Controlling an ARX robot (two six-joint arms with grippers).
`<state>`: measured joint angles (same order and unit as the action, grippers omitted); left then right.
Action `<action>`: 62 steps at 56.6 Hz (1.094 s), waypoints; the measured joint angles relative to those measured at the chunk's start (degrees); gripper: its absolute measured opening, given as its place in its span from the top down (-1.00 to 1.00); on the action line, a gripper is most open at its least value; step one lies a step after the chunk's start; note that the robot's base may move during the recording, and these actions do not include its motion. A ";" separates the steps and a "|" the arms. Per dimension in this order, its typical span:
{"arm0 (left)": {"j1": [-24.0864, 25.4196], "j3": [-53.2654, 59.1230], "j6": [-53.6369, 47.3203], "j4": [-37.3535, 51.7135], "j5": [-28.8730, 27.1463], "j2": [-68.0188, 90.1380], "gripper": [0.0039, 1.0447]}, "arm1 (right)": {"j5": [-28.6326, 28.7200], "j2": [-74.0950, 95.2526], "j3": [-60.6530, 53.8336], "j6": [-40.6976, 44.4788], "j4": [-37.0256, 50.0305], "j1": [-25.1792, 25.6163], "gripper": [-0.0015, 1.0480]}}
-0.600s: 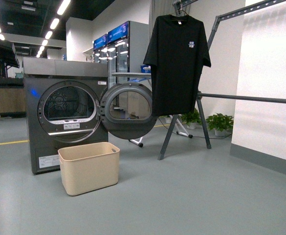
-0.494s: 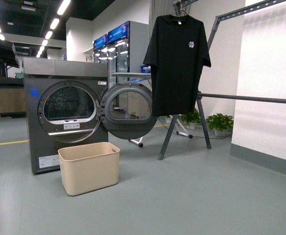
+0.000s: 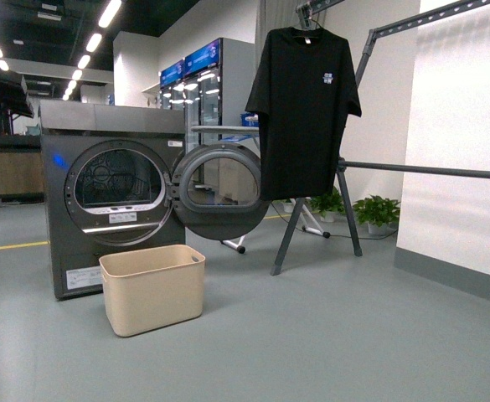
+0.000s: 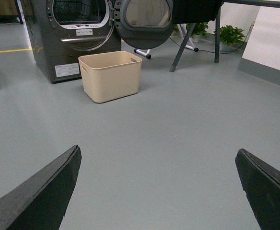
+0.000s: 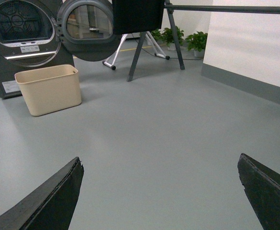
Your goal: Move hamper under clothes hanger
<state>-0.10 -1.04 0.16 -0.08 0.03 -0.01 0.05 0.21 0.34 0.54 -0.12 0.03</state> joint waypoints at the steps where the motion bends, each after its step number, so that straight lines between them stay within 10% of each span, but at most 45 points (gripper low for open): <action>1: 0.00 0.00 0.00 0.00 0.00 0.00 -0.88 | 0.00 0.00 0.00 0.02 0.00 0.00 -0.85; 62: 0.00 0.00 -0.02 0.00 0.00 0.02 -0.88 | 0.04 0.00 0.00 0.00 0.00 -0.02 -0.85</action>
<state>-0.10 -1.04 0.14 -0.08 0.03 0.01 0.10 0.21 0.34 0.54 -0.12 0.01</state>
